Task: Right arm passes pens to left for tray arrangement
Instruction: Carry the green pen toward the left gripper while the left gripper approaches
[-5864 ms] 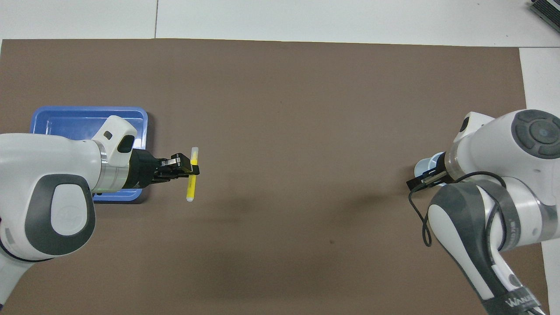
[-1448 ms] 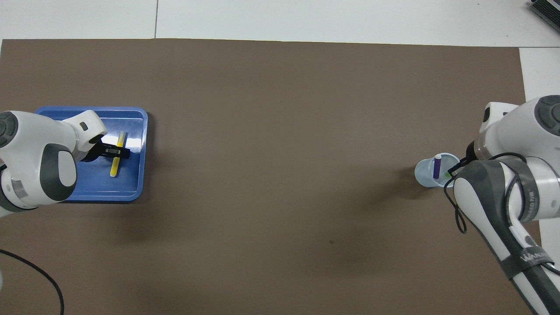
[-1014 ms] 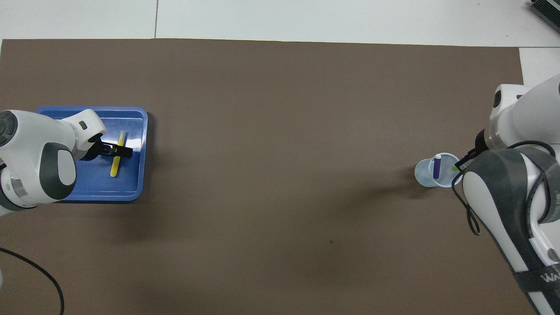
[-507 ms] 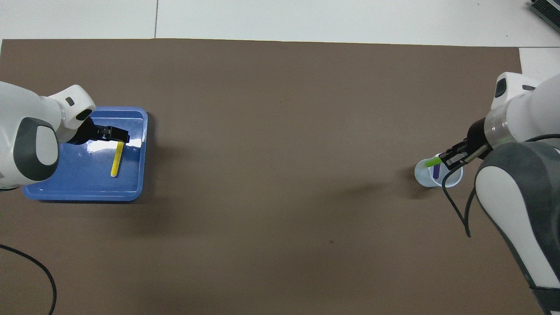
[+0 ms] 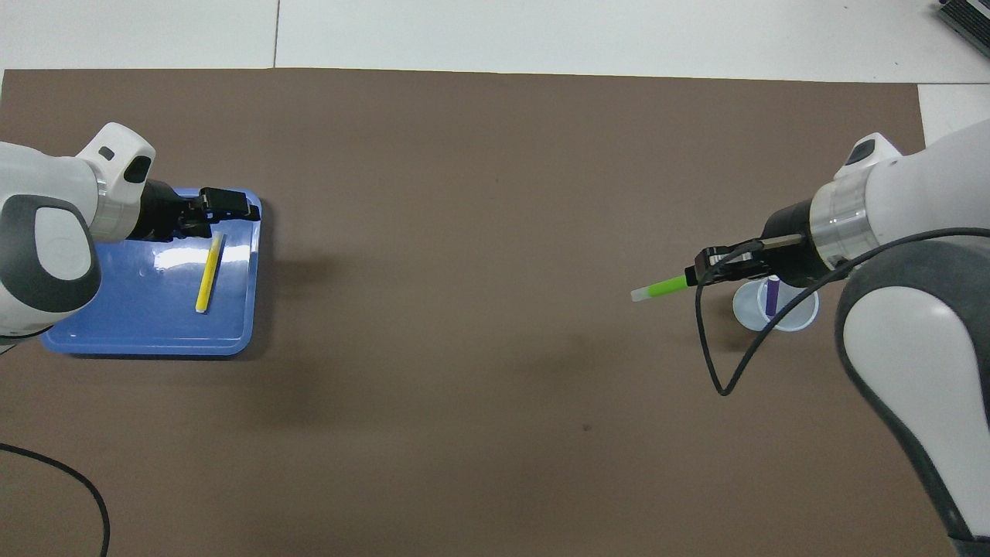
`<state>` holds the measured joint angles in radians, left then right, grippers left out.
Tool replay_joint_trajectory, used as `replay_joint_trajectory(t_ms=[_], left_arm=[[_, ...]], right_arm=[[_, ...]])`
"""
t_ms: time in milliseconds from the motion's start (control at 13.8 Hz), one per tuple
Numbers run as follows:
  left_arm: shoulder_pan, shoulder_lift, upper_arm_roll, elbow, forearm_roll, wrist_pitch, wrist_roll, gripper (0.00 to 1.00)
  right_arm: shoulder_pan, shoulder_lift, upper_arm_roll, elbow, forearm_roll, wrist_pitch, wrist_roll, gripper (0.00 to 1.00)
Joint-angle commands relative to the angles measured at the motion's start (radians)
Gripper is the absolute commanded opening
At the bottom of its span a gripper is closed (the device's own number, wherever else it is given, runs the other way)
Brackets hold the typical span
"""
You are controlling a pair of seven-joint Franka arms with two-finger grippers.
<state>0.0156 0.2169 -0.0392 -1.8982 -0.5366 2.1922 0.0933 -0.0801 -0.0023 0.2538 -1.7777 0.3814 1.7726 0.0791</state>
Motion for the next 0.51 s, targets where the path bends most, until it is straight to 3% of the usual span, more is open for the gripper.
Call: replay_joint_trajectory(t_ms=[0,217,434], left_arm=[[-0.009,-0.034,0.004,-0.005,-0.112,-0.038,-0.059,1.0],[-0.02,-0.048,-0.01,-0.01,-0.247,-0.042,-0.121,1.0],[-0.031,-0.065,-0.014,-0.015,-0.334,-0.035,-0.231,1.0]], right_arm=[[-0.006,-0.011,0.048,-0.012,0.106,0.053,0.253,0.0],[0.045,-0.013,0.065,-0.032,0.178,0.149,0.456,0.0],[0.129,-0.03,0.065,-0.101,0.2,0.353,0.611,0.0]])
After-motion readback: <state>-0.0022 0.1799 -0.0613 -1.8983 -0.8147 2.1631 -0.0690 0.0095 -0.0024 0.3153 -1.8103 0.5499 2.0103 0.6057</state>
